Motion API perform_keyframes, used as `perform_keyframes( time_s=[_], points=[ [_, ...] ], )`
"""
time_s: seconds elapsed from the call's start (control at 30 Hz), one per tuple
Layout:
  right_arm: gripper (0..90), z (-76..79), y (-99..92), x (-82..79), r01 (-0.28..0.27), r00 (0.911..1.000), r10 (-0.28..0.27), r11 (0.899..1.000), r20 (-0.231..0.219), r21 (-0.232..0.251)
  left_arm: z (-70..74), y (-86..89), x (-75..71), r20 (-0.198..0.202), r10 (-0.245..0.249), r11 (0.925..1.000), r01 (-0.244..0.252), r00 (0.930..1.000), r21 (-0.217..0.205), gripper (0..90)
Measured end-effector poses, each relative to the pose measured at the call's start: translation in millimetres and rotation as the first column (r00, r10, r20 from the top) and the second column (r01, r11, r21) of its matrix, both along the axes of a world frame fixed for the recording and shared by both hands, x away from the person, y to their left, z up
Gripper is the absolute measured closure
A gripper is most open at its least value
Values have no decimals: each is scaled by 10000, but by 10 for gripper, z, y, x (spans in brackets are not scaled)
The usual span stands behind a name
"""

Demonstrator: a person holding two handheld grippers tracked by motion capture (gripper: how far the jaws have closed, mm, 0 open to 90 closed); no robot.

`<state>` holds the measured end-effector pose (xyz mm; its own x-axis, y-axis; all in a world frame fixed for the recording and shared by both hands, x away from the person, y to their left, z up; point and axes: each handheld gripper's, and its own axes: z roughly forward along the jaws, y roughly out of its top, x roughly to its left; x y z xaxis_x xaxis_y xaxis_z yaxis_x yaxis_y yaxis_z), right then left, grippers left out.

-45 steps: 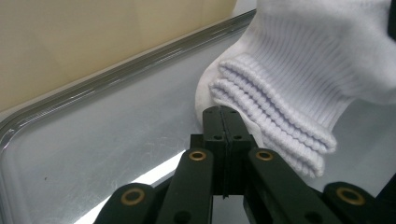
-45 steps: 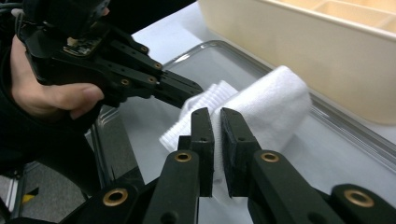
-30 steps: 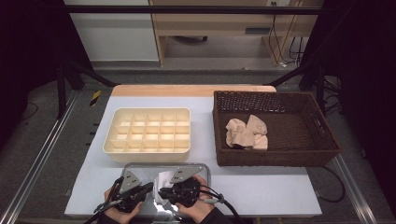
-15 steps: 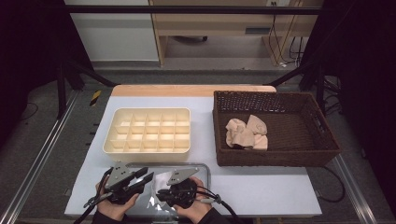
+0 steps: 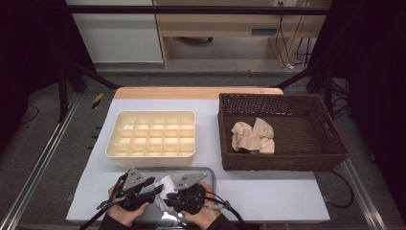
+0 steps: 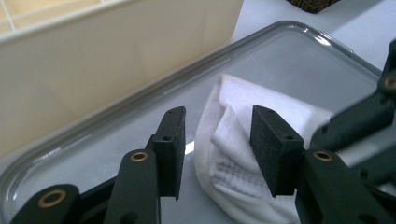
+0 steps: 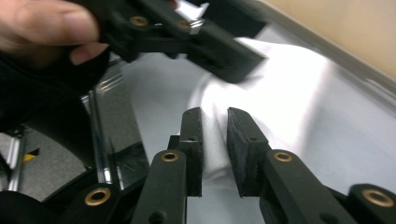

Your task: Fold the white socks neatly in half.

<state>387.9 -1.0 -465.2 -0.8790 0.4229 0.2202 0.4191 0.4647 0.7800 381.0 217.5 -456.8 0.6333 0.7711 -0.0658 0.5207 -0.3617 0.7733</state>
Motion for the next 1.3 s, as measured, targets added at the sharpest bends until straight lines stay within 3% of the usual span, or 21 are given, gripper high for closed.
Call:
perform_keyframes(
  time_s=[0.13, 0.23, 0.37, 0.5, 0.6, 0.77, 0.9, 0.93, 1.0, 1.3],
  points=[
    [750, 32, -111, 29, 495, 9986, -492, 9987, 182, -142, -32, 38, -60, -226, 130, 9993, -138, 9997, -346, 519],
    [752, 60, -189, 57, 1047, 9940, -1037, 9941, 338, -293, -46, 25, -108, -216, 280, 9990, -287, 9994, -341, 492],
    [765, 103, -241, 70, 1321, 9912, -1323, 9911, 99, 182, -52, 7, -148, -120, 389, 9990, -392, 9992, -216, 475],
    [767, 210, -242, 49, 1575, 9861, -1604, 9854, 422, 650, -57, 15, -168, -169, 382, 9989, -387, 9991, -248, 464],
    [772, 191, -207, 14, 1439, 9888, -1456, 9882, 312, 526, -56, 24, -180, -196, 377, 9989, -382, 9991, -255, 455],
    [784, -4, -114, -89, 946, 9955, -946, 9955, 68, -37, -47, 59, -169, -425, 308, 9988, -324, 9986, -366, 416],
    [794, -30, -127, -101, 942, 9956, -942, 9956, -19, 20, -38, 84, -157, -556, 306, 9982, -333, 9980, -493, 342],
    [805, -37, -130, -102, 901, 9959, -901, 9959, -18, 21, -48, 94, -146, -799, 202, 9974, -256, 9966, -670, 333],
    [818, -51, -132, -107, 886, 9961, -886, 9961, -56, 14, -57, 98, -141, -895, 134, 9971, -200, 9959, -732, 313],
    [835, -116, -220, -123, 870, 9955, -879, 9959, -356, -254, -100, 66, -163, -1383, -293, 9946, 152, 9900, -1026, 299]
  ],
)
